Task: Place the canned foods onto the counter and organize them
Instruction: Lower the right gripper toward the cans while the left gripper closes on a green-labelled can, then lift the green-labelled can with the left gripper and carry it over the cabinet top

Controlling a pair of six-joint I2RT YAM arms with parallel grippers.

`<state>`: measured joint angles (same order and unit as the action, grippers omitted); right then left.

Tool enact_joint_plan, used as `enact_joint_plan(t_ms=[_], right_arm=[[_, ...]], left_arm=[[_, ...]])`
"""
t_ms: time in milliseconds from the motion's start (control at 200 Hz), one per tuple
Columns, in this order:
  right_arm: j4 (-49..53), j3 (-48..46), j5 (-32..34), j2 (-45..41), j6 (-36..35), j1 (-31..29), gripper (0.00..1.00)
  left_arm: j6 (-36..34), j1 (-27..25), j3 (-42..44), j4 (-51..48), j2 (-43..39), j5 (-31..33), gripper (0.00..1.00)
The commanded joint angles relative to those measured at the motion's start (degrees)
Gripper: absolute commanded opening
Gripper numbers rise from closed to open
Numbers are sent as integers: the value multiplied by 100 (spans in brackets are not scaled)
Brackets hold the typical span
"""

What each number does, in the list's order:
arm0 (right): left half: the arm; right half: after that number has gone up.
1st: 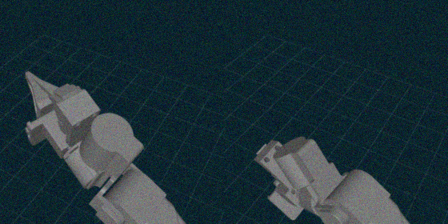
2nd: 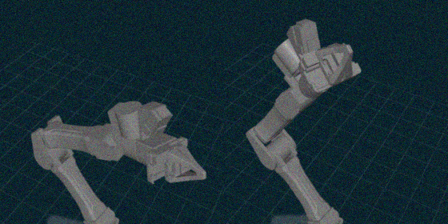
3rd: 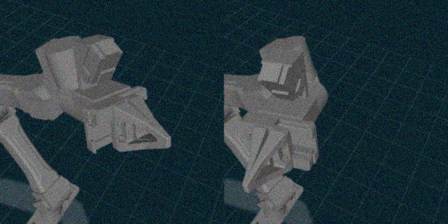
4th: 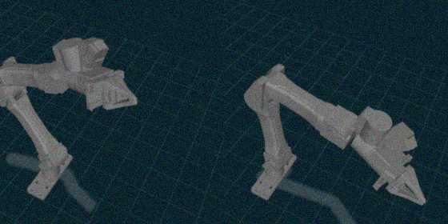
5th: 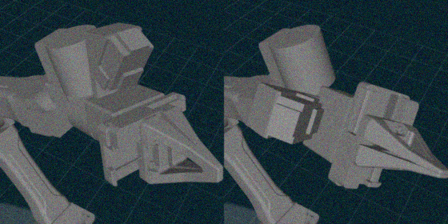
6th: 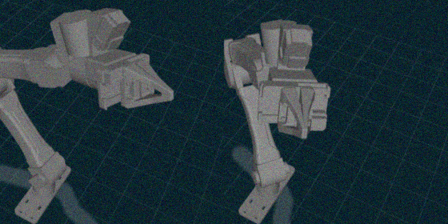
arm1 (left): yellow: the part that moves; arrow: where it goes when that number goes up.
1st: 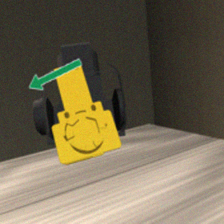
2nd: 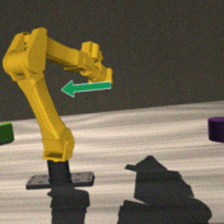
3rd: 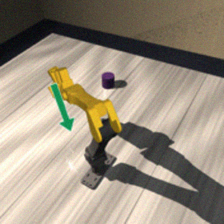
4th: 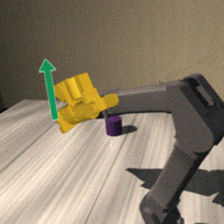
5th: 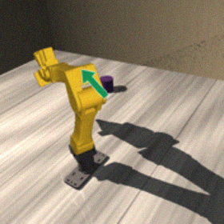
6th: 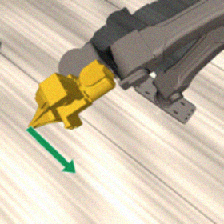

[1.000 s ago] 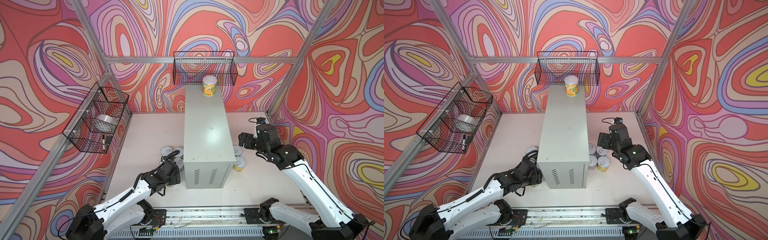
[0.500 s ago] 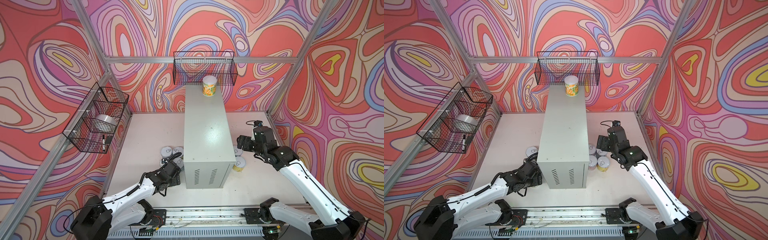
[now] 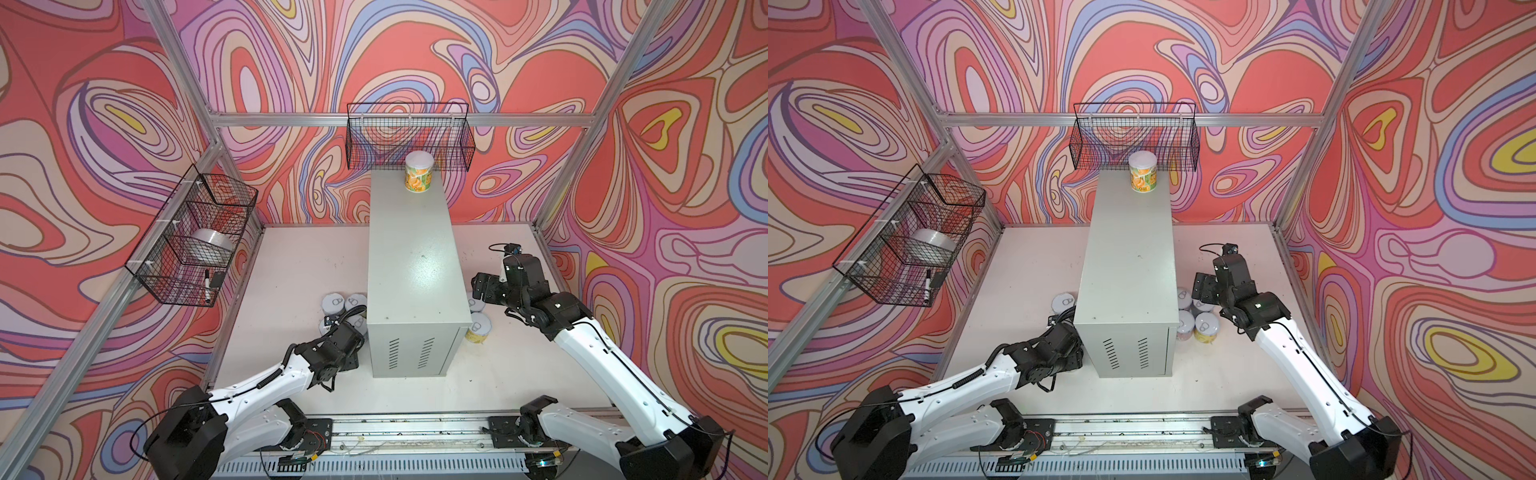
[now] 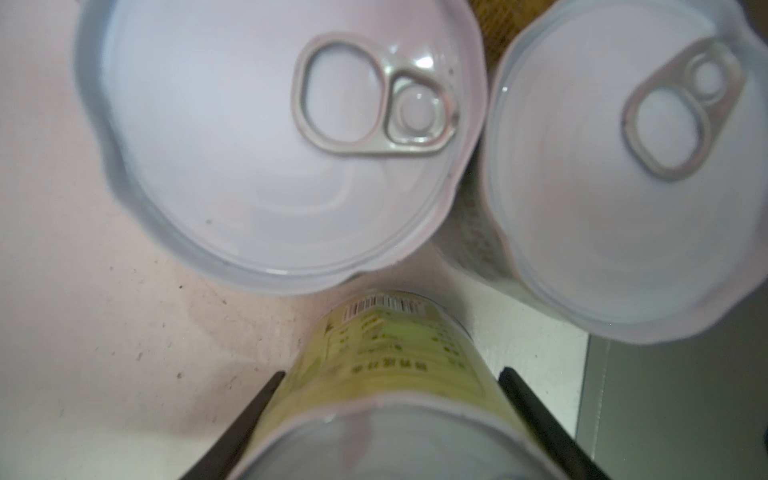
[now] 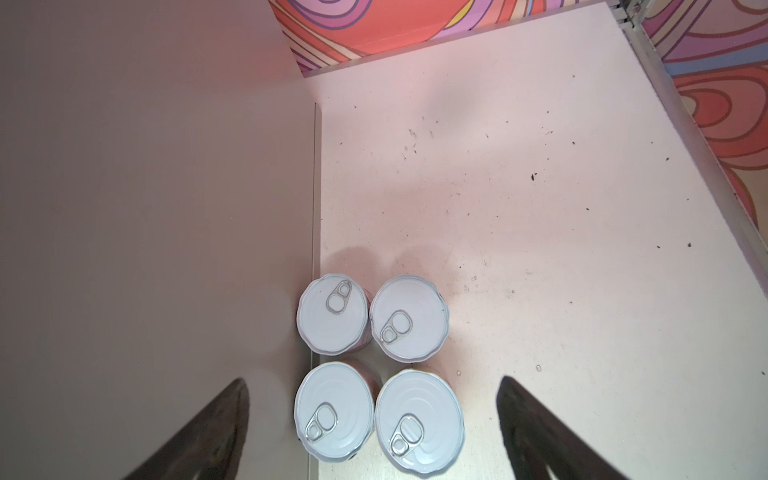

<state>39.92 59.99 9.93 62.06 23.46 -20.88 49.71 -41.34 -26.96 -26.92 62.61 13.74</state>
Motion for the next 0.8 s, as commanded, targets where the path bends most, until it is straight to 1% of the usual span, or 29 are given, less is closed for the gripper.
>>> enact_joint_plan(t_ms=[0, 75, 200, 290, 371, 486, 576, 621, 731, 796], right_arm=[[-94, -42, -79, 51, 8, 81, 96], [-58, 1, -119, 52, -17, 110, 96], [30, 65, -182, 22, -69, 188, 96], [89, 84, -226, -7, -91, 241, 96], [145, 92, -258, -36, -101, 291, 96], [226, 148, -342, -63, -104, 335, 96], [293, 244, -401, -72, -123, 357, 96], [329, 311, -435, -73, -136, 356, 96], [386, 494, -500, -72, -149, 365, 96], [430, 587, -518, -54, -158, 366, 96]], left_arm=[[49, -106, -183, -505, 53, -280, 0], [-19, -171, -643, -1047, -75, -325, 0], [-199, -208, -1295, -2028, -554, -338, 0], [-331, -208, -1873, -2762, -836, -244, 0], [-513, -203, -2540, -3563, -875, -57, 0], [-840, -208, -3772, -4927, -655, 437, 0], [-1170, -206, -4811, -5658, -377, 715, 0], [-1318, -207, -5491, -6037, -169, 838, 0], [-1752, -203, -7127, -6784, 461, 1004, 0], [-2047, -208, -8011, -7010, 816, 839, 0]])
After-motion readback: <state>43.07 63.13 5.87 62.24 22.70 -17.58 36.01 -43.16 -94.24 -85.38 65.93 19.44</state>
